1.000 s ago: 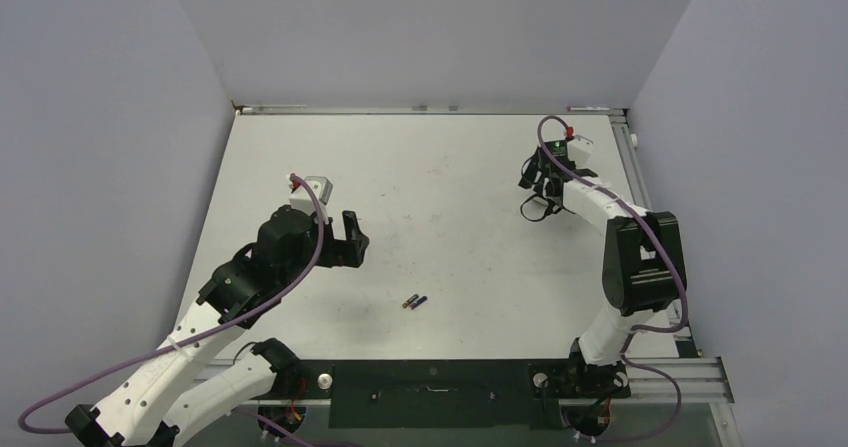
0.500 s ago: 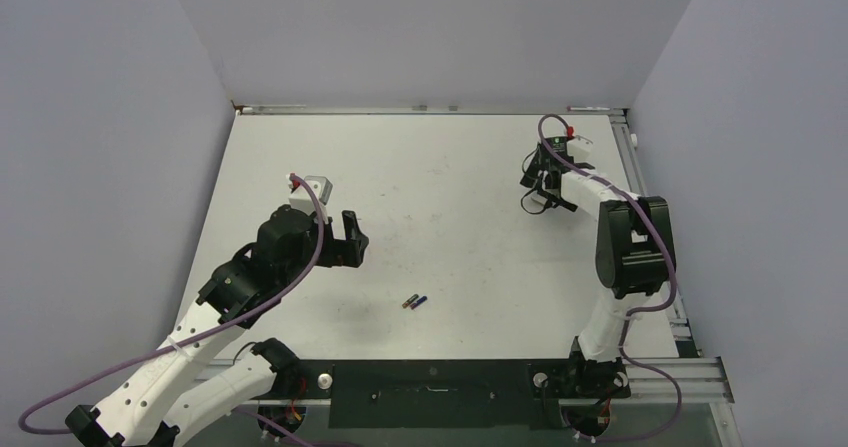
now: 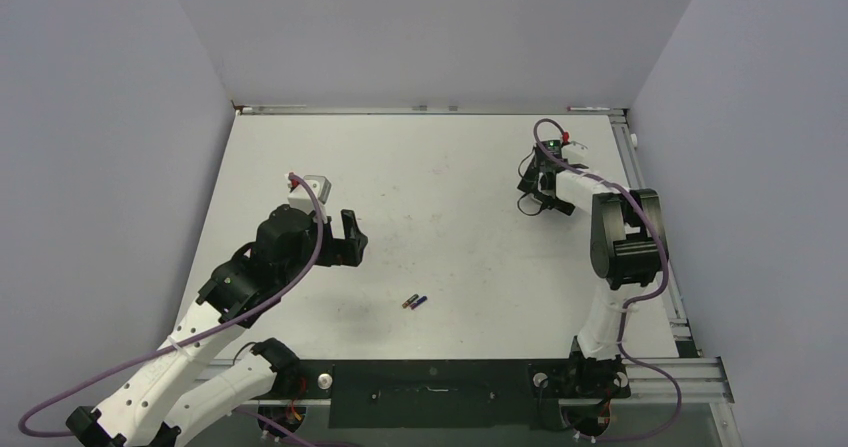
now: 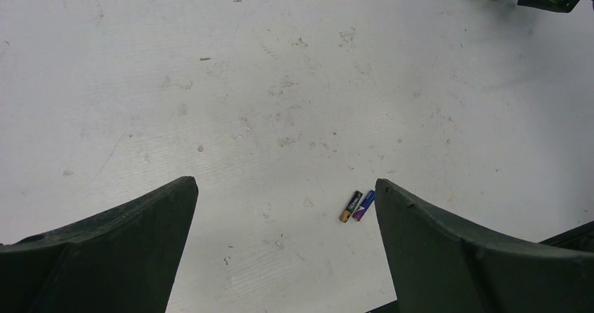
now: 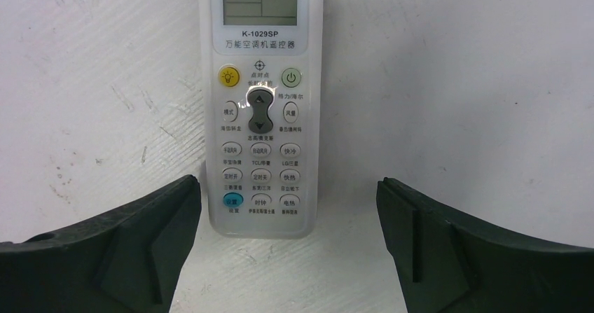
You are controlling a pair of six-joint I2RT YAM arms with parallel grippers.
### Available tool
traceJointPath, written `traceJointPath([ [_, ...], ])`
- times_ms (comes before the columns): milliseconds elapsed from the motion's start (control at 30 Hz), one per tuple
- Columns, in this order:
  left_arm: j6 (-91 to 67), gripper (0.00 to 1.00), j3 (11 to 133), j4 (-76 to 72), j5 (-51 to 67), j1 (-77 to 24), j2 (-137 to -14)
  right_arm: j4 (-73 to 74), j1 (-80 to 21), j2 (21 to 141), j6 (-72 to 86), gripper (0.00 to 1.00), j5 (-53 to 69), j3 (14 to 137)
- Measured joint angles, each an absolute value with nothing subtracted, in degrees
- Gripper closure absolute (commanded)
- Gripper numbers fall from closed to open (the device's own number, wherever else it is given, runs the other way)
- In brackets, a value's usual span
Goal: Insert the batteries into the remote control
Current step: Pick up the remote control from the center of the board.
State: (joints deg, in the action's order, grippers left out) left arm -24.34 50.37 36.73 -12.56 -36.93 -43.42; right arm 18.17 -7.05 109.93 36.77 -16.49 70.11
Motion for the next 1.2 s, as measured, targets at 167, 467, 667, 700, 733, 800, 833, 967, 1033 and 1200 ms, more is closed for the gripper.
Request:
traceJointPath([
  [167,-24.3,0.04,50.4,36.7,-12.2,-36.8,-43.6,18.3,-7.0,110.5,37.0,0.07,-17.1,70.2],
  [467,-24.3,0.04,50.4,36.7,-11.7,-36.2,-43.6,18.7,-7.2,110.6,37.8,0.16,-18.7,71.3],
  [667,-24.3,0.04,50.4,36.7,-11.7,-36.2,-43.6,18.7,-7.7,112.1,38.6,0.22,-19.4,72.3],
  [700,-24.3,0.04,50.4,36.7,-11.7,-36.2,-43.6,18.7,-7.8,112.4,38.7,0.22,-19.5,72.3],
  [733,-24.3,0.04,50.4,36.7,-11.7,-36.3,-43.6,18.7,-8.0,112.8,38.9,0.24,-19.8,72.4],
  [800,-24.2,0.04,50.4,36.7,-11.7,-36.2,-43.6,18.7,-8.2,113.1,39.1,0.29,-20.1,72.9],
  [833,-24.2,0.04,50.4,36.7,-11.7,-36.2,-43.6,18.7,-8.3,113.2,39.2,0.31,-20.1,73.0],
  [967,-24.2,0.04,50.4,36.7,-11.6,-36.2,-43.6,18.7,-8.7,113.2,39.5,0.36,-20.2,73.0],
  [1033,-24.2,0.04,50.4,36.7,-11.6,-36.3,-43.6,18.7,-8.7,113.2,39.6,0.37,-20.2,73.0],
  [1200,-24.2,0.04,50.4,36.7,-11.6,-36.2,-43.6,18.7,-8.7,113.2,39.8,0.52,-20.2,73.0],
])
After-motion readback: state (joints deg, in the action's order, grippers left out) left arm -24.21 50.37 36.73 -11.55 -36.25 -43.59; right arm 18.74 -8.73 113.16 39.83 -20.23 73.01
